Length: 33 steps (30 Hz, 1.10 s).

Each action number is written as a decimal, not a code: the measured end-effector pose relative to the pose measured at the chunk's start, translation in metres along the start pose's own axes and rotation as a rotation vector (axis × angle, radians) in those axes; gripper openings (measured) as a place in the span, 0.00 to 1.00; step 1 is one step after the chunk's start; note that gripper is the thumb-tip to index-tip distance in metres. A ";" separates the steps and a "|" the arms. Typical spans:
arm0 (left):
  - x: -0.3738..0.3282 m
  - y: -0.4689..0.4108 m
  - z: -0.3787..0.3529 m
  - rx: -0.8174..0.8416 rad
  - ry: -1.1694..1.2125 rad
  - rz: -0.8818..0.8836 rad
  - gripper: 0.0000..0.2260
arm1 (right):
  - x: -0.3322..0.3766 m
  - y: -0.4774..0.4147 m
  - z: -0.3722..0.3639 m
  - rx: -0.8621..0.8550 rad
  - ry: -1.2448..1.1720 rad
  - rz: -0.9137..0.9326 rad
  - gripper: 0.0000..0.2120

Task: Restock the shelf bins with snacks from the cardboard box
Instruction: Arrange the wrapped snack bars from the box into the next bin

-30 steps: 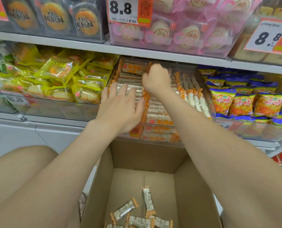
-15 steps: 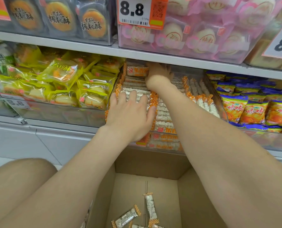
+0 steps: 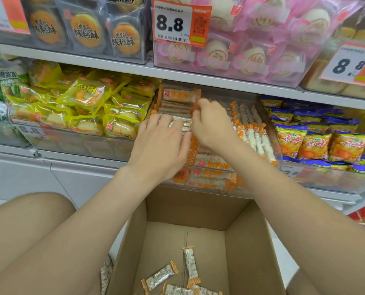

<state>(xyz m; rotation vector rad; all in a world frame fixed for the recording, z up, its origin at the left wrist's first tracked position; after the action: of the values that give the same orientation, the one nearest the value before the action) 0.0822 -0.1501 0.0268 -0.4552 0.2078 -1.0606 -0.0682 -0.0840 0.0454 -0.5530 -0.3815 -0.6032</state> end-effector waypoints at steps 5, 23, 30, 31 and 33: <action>-0.014 0.044 0.023 -0.125 0.283 0.012 0.07 | 0.009 0.117 0.043 -0.065 -0.179 0.210 0.13; -0.066 0.212 -0.223 1.420 0.050 -0.312 0.12 | -0.158 0.266 -0.155 1.228 -0.047 -0.454 0.10; -0.078 0.270 -0.278 1.732 0.071 -0.289 0.29 | -0.184 0.334 -0.200 1.536 -0.046 -0.644 0.25; -0.076 0.278 -0.282 1.756 0.071 -0.262 0.31 | -0.187 0.340 -0.203 1.557 -0.052 -0.665 0.27; -0.070 0.290 -0.290 1.786 0.104 -0.199 0.33 | -0.193 0.346 -0.205 1.582 -0.067 -0.705 0.30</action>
<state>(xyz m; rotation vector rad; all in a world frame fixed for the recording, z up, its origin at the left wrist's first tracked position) 0.1688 -0.0455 -0.3665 1.2057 -0.7054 -1.0713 0.0359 0.1150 -0.3400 1.1292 -0.9713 -0.7470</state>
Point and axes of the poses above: each hand's wrist, its own y-axis away from the middle knuckle, its own z-axis out of the back of the hand, x = y × z, the point moved 1 cm from there along -y, towards the middle knuckle, and after that the axes turned 11 degrees about -y, right-handed, at the moved point
